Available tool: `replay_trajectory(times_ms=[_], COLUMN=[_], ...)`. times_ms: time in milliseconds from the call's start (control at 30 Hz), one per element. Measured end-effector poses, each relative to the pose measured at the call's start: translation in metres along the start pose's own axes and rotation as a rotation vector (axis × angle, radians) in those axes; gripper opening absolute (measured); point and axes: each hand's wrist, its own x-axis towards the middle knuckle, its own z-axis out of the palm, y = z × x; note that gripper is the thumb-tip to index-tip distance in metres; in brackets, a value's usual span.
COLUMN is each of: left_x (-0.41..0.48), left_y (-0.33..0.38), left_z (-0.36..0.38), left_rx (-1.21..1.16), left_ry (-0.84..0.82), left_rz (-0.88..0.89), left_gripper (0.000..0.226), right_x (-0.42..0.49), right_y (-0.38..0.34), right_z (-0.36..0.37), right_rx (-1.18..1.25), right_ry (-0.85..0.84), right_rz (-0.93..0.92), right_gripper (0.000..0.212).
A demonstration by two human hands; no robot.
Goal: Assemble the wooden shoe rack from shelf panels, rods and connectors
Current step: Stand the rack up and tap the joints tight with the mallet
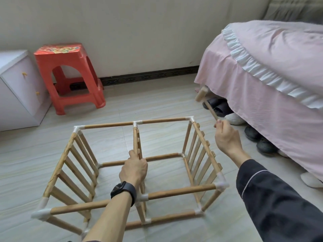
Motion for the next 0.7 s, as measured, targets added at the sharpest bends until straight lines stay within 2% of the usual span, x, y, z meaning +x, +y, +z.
replay_trajectory(times_ms=[67,100,233,267,400,433,467,567,600,700], left_x=[0.002,0.003,0.005,0.005,0.007,0.007,0.007,0.009,0.011,0.023], left_y=[-0.001,-0.002,-0.004,-0.003,-0.002,-0.002,-0.002,0.0,0.001,0.005], left_z=[0.002,0.003,0.005,0.005,0.004,0.004,0.004,0.003,0.002,-0.001], left_rx=[0.005,0.005,-0.006,-0.011,-0.014,-0.015,-0.015,-0.007,0.003,0.024], left_ry=[0.014,0.021,0.027,0.025,0.017,0.015,0.014,0.01,0.007,-0.006], left_rz=[-0.007,-0.01,-0.014,-0.016,-0.02,-0.022,-0.021,-0.017,-0.017,-0.015], left_gripper=[0.014,0.014,0.016,0.017,0.019,0.019,0.019,0.019,0.019,0.025], right_x=[0.001,0.003,0.01,0.012,0.01,0.009,0.01,0.015,0.016,0.007], right_y=[-0.003,-0.002,0.005,0.007,0.002,0.001,0.0,-0.003,-0.005,-0.009], right_z=[0.006,0.01,0.025,0.027,0.033,0.033,0.032,0.03,0.028,0.021], right_rx=[0.047,0.014,-0.363,-0.354,-0.056,-0.061,-0.115,-0.412,-0.436,-0.27], right_ry=[0.107,0.099,-0.286,-0.289,0.044,0.068,0.026,-0.313,-0.334,-0.238], right_rz=[-0.047,-0.037,0.17,0.171,0.019,-0.001,0.011,0.133,0.132,0.092], right_gripper=[0.036,0.037,0.037,0.038,0.041,0.038,0.036,0.034,0.037,0.047])
